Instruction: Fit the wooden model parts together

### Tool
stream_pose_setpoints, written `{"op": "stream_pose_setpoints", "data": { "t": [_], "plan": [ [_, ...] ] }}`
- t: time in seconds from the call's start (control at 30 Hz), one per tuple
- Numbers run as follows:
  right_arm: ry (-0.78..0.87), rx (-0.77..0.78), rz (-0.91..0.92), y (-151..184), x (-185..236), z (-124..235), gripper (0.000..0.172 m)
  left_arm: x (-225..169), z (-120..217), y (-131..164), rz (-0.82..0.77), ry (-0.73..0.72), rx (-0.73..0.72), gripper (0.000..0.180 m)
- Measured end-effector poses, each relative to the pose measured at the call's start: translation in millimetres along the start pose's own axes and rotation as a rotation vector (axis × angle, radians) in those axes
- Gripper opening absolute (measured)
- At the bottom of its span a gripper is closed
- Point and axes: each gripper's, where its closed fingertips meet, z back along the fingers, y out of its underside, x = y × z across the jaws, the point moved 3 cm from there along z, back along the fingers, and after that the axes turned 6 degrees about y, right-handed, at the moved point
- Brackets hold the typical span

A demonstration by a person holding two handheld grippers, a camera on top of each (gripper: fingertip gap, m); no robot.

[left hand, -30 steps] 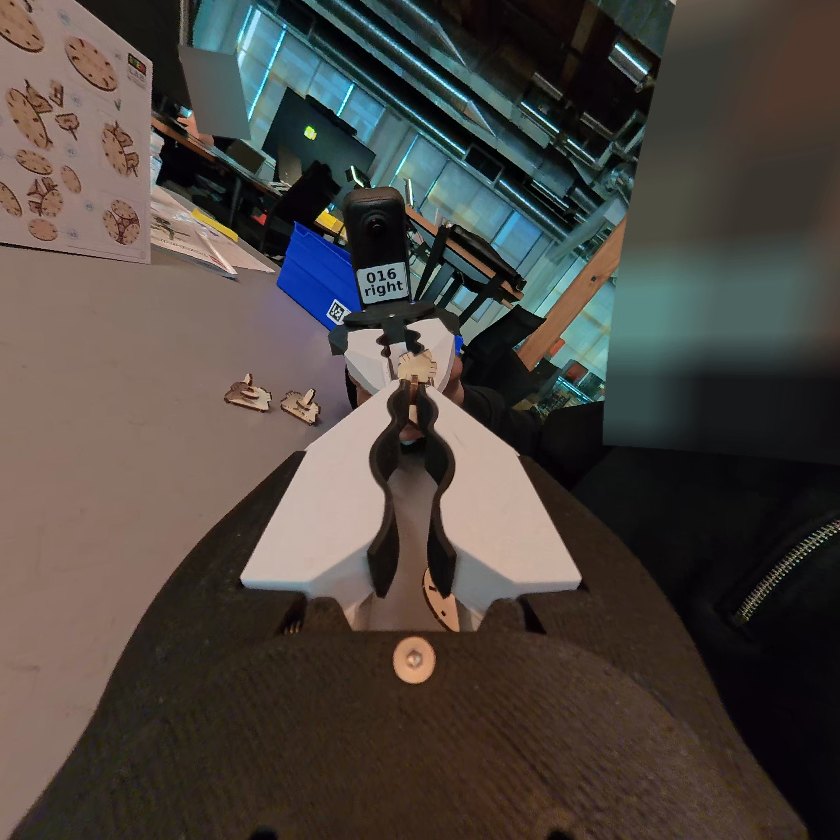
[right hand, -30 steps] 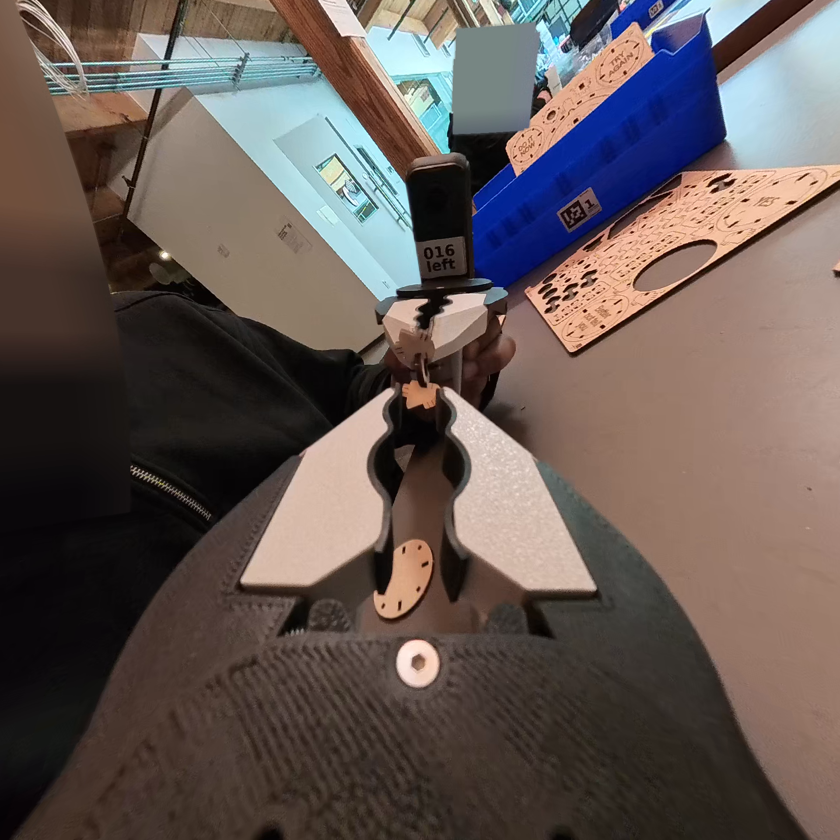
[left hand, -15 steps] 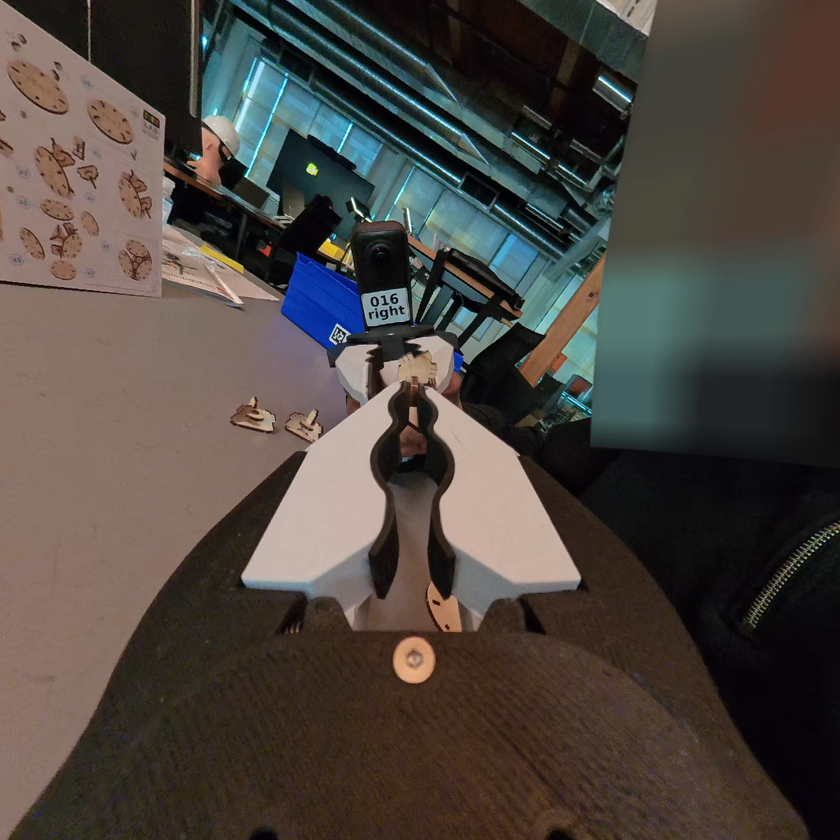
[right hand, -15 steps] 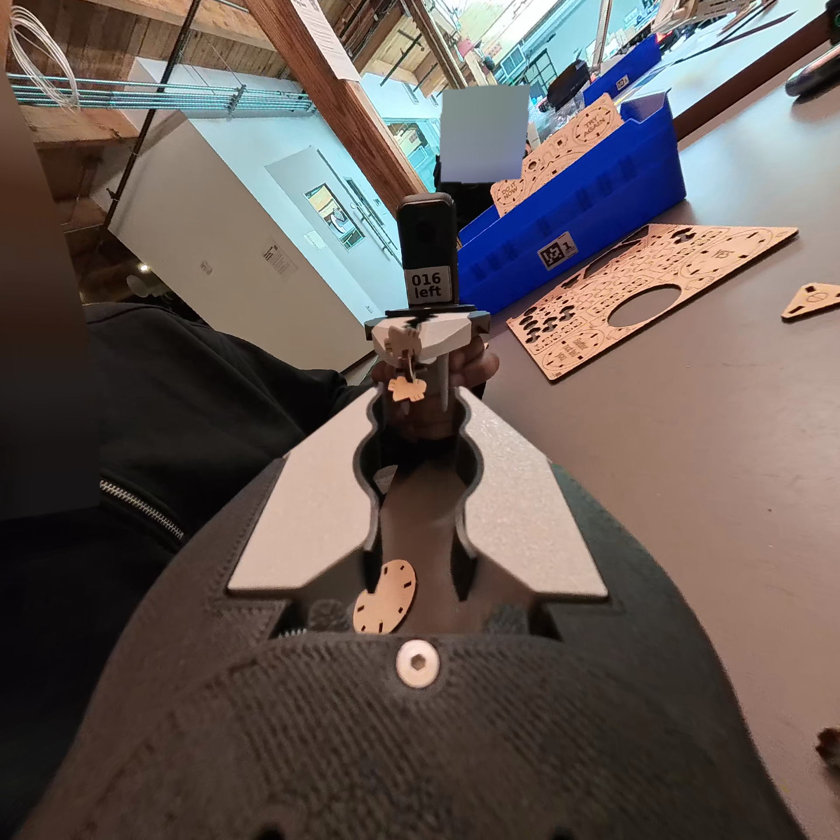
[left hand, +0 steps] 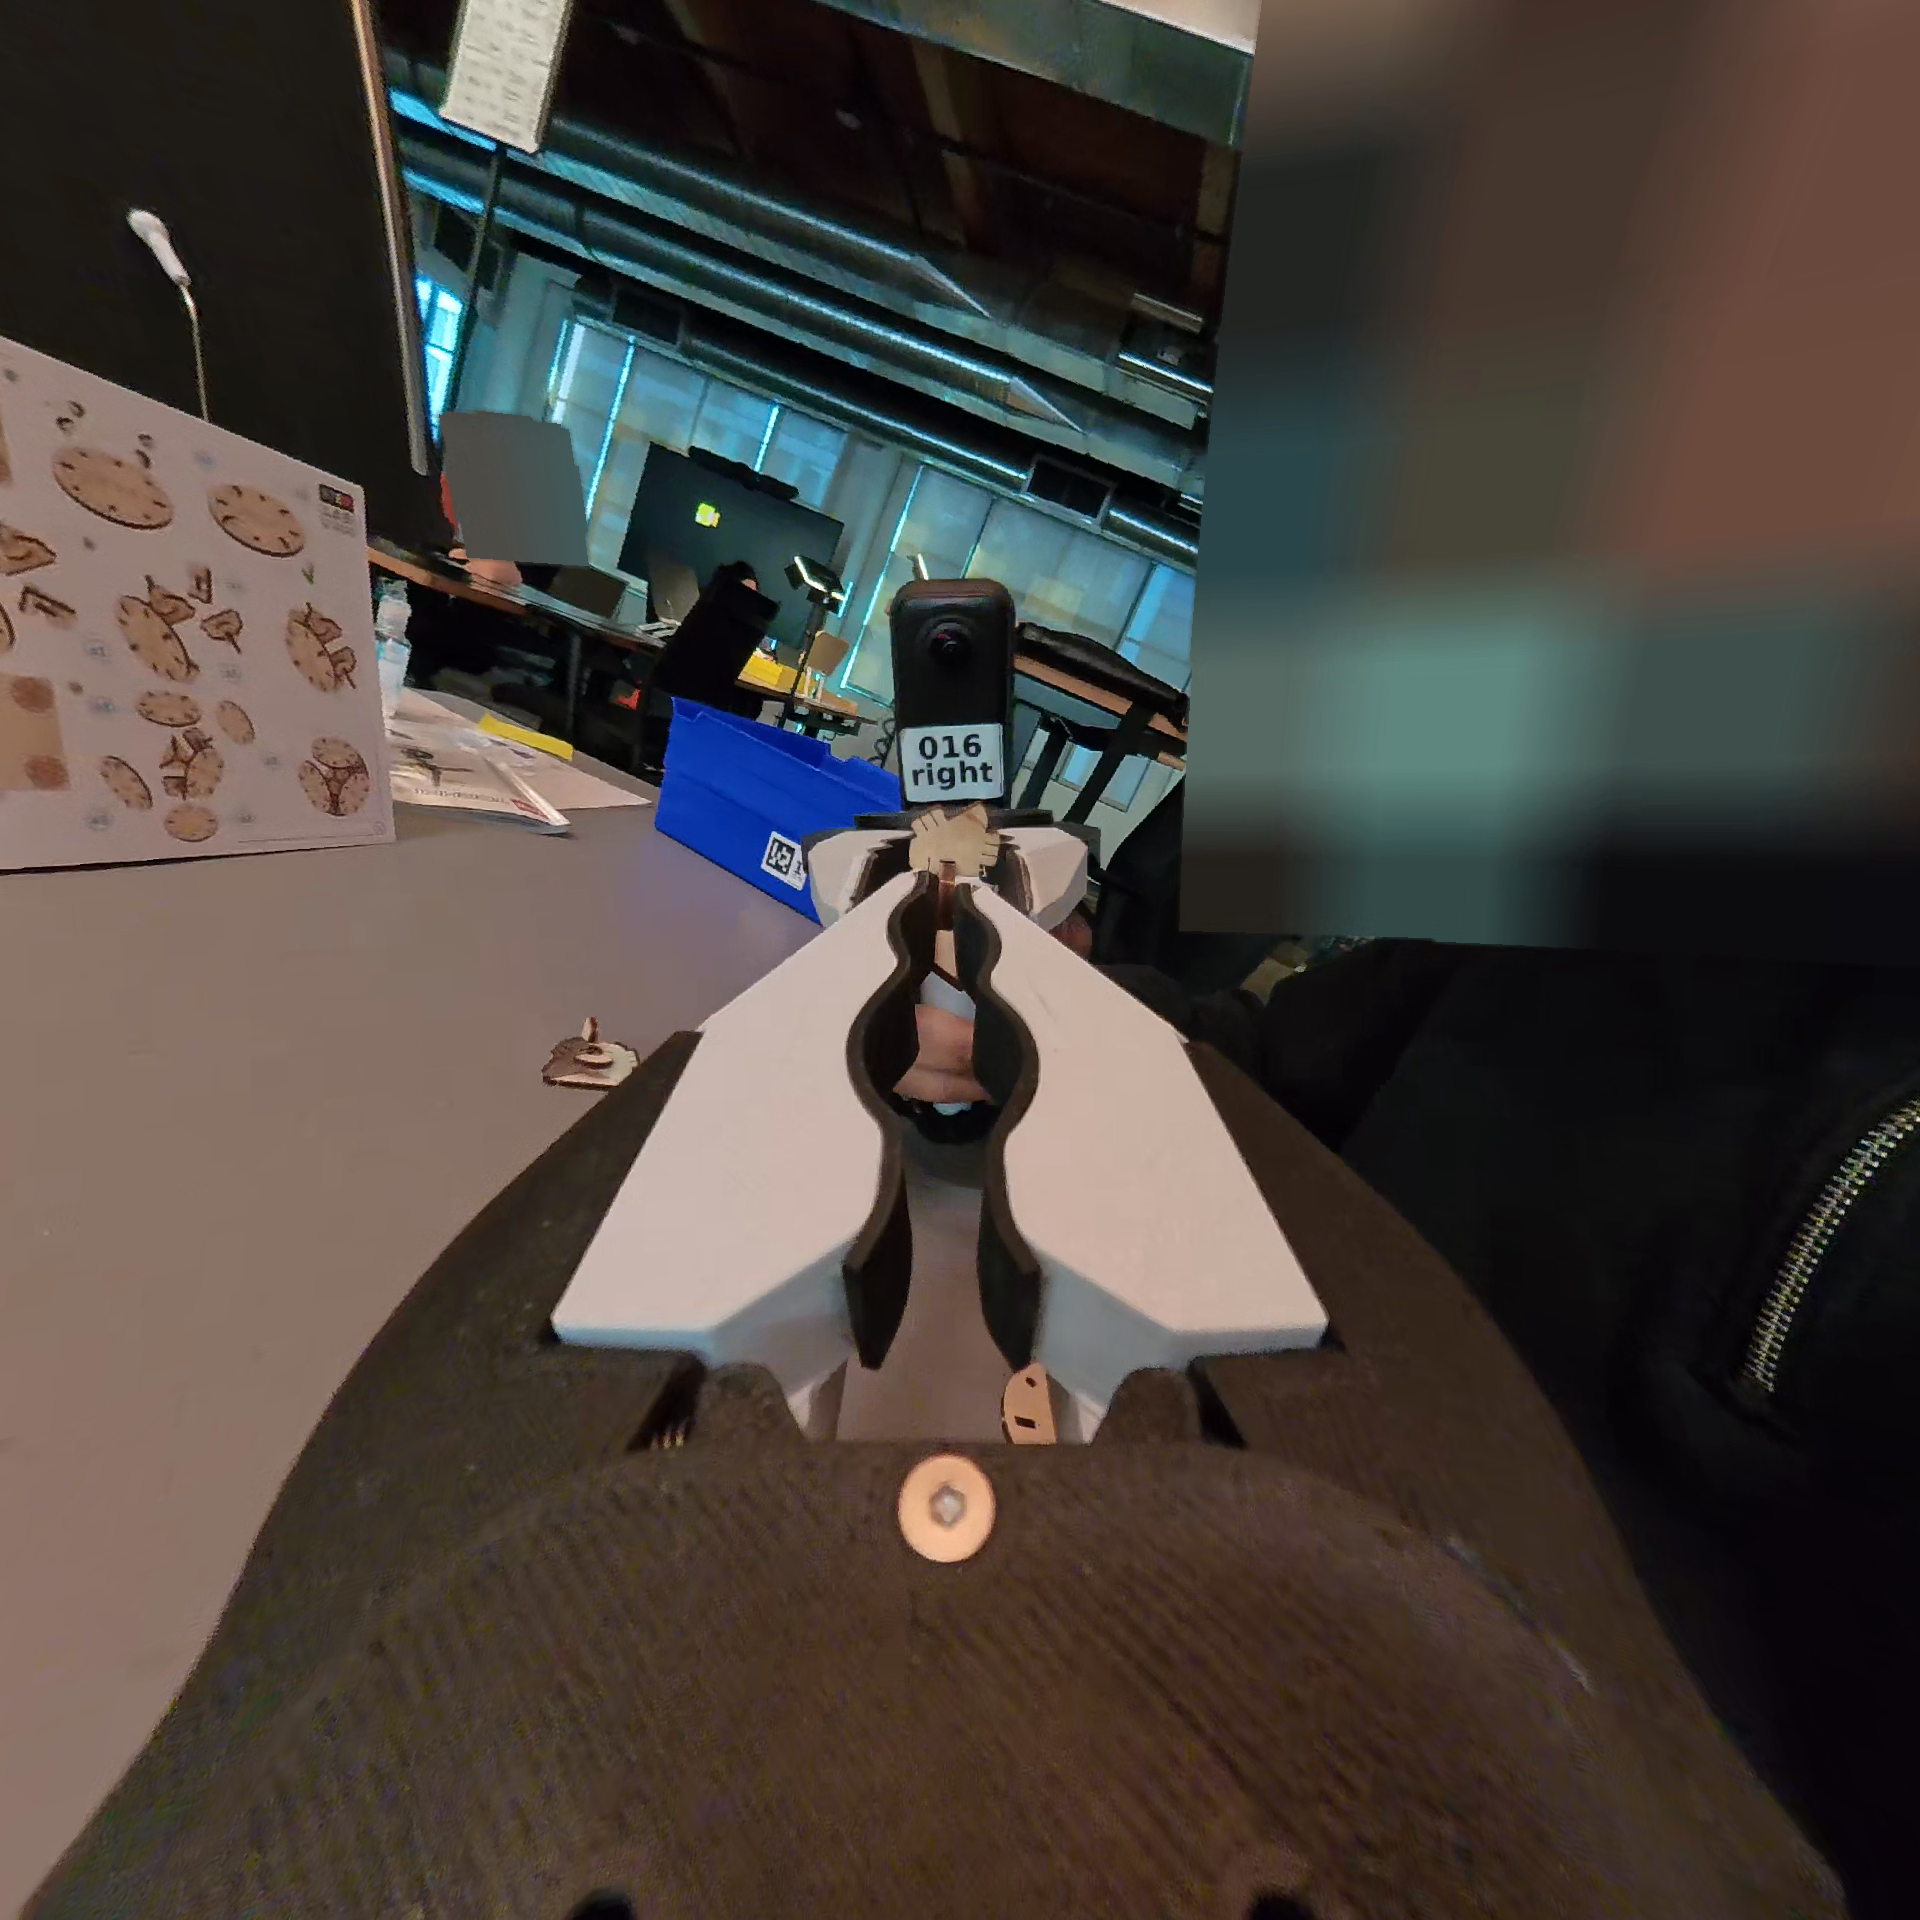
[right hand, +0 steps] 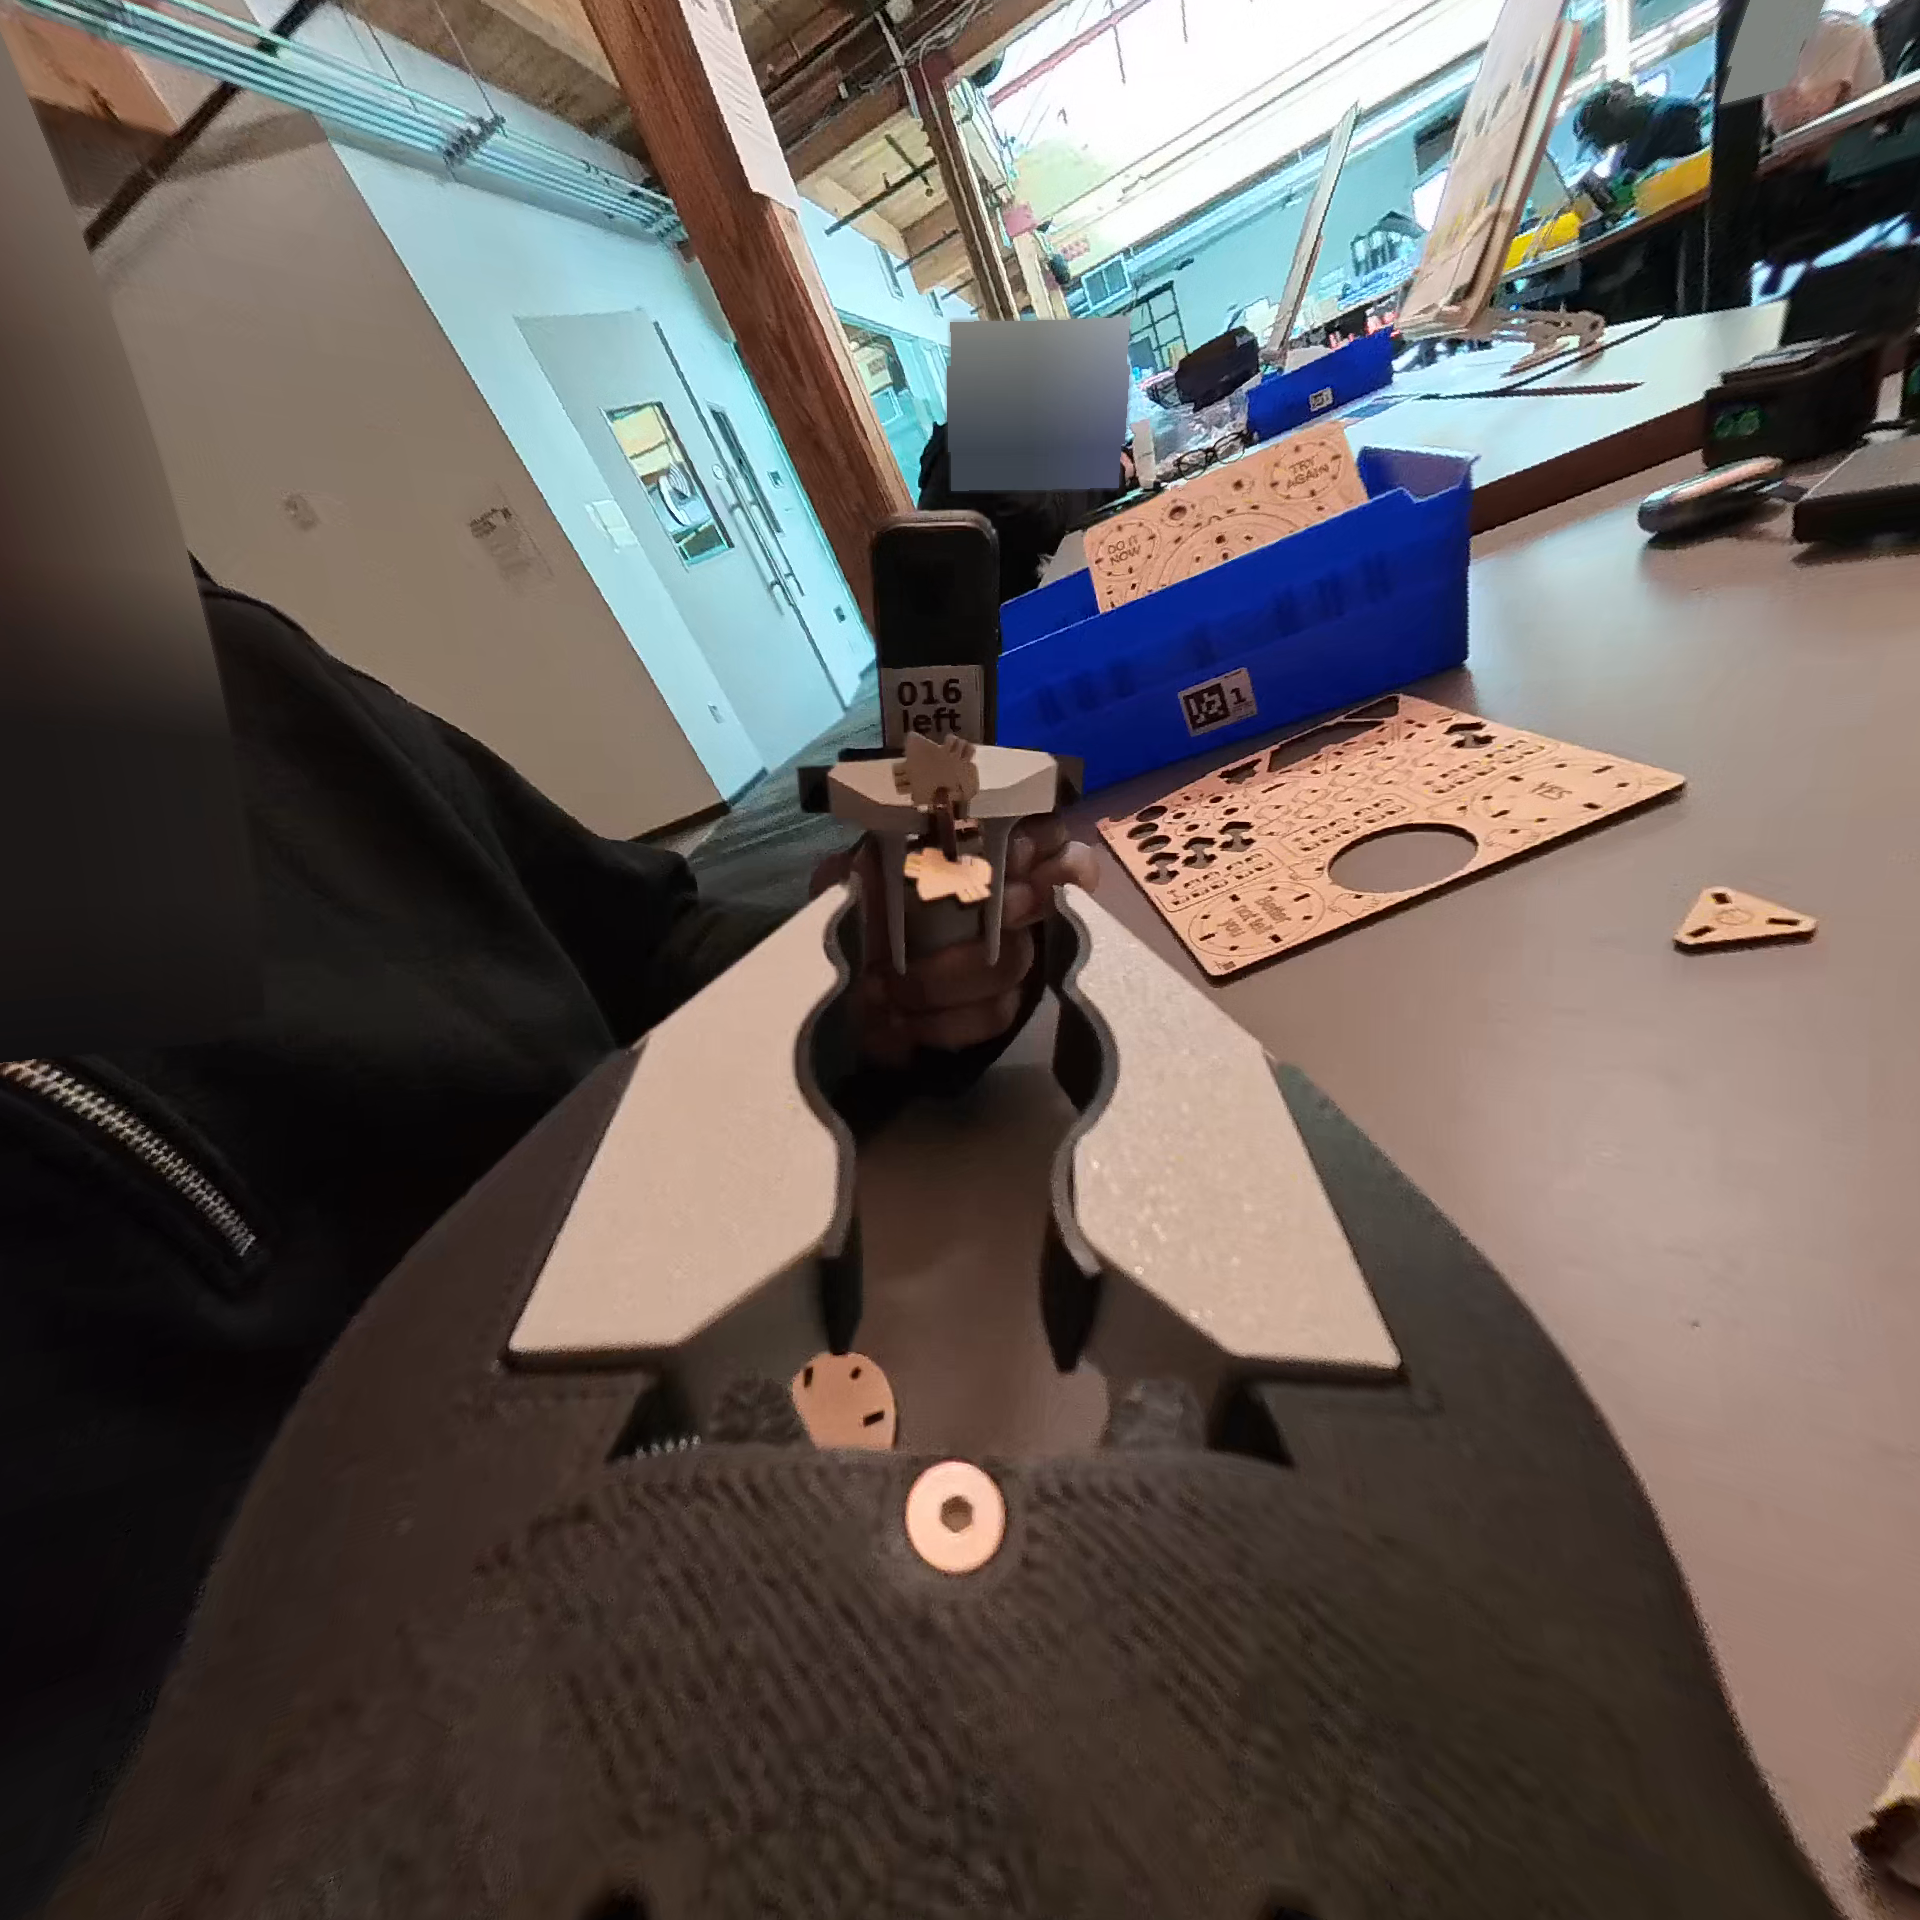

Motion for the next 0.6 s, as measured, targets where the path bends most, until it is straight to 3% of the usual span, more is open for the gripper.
{"op": "stream_pose_setpoints", "data": {
  "t": [0.23,0.6],
  "plan": [
    [0.007,-0.008,0.046,0.0,4.8,-1.2,0.014,-2.2,-2.3,1.7,-0.01,0.006,0.011,0.001],
    [-0.052,-0.017,-0.031,0.5,7.3,-2.2,0.022,-7.1,-2.9,0.1,-0.025,0.033,0.002,0.001]
  ]
}}
